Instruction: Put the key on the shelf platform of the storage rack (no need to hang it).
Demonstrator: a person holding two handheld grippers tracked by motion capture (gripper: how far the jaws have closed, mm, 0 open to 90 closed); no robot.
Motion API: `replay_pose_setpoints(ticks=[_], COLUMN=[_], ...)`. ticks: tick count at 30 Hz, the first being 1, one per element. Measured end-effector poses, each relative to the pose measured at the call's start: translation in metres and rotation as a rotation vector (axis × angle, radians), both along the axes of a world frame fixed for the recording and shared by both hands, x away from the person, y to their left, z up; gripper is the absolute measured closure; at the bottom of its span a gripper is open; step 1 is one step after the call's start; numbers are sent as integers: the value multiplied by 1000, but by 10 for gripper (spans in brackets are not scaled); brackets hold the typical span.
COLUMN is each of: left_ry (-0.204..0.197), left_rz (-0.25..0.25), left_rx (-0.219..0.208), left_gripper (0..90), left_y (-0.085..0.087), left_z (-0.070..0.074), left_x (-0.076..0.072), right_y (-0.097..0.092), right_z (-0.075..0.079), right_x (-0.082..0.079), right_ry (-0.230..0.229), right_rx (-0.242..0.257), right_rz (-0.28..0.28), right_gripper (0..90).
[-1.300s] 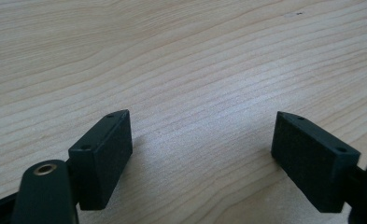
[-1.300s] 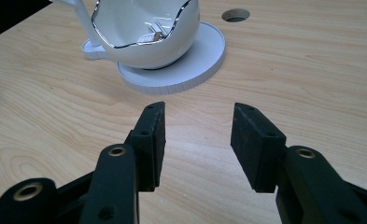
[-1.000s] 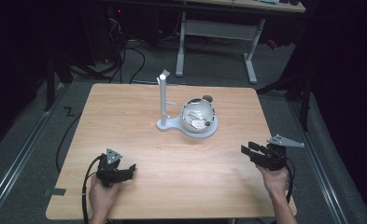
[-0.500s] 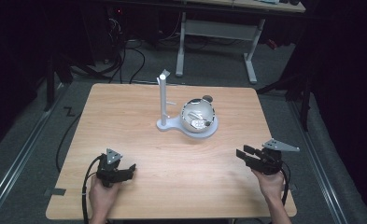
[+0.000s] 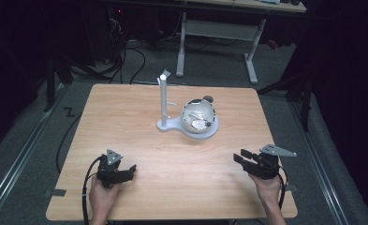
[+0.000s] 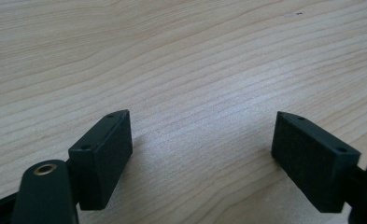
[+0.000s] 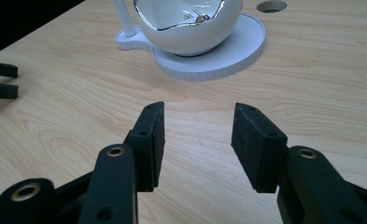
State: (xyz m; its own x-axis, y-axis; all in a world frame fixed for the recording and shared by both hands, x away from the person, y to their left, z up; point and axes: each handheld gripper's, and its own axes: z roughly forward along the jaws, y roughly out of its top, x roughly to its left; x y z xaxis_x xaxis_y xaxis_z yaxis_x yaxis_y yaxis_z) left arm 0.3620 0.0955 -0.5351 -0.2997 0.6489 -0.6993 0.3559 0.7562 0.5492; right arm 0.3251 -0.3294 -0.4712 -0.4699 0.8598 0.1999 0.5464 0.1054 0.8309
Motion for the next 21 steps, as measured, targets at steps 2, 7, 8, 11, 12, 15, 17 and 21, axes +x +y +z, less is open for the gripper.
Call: replay_pose_setpoints(ticks=[2,7,8,11,12,15,17,21], left_ry=[0,1,-1,-1,-1,-1,-2,-1], left_rz=[0,1,-1,-2,-1,-1,-2,-1], left_rx=[0,-1,1,1,1,0,1,0], left_gripper=[207,207,208,207,207,207,207,207], left_y=[0,0,0,0,0,0,0,0], left_z=[0,0,0,0,0,0,0,0], left_x=[0,0,0,0,0,0,0,0], right_y=[1,7,9,12,13,16,19,23], right_z=[-1,-2,-2,-4,-5,-7,-9,-13], right_x=[-1,-3,-3,-3,-3,-3,-3,-3], right_ry=[1,1,3,-1,1,6,10,10], right_rx=[8,18,18,21,24,26,21,10], right_rz=[3,20,22,32,33,39,43,49], right_gripper=[548,547,547,547,547,547,547,547])
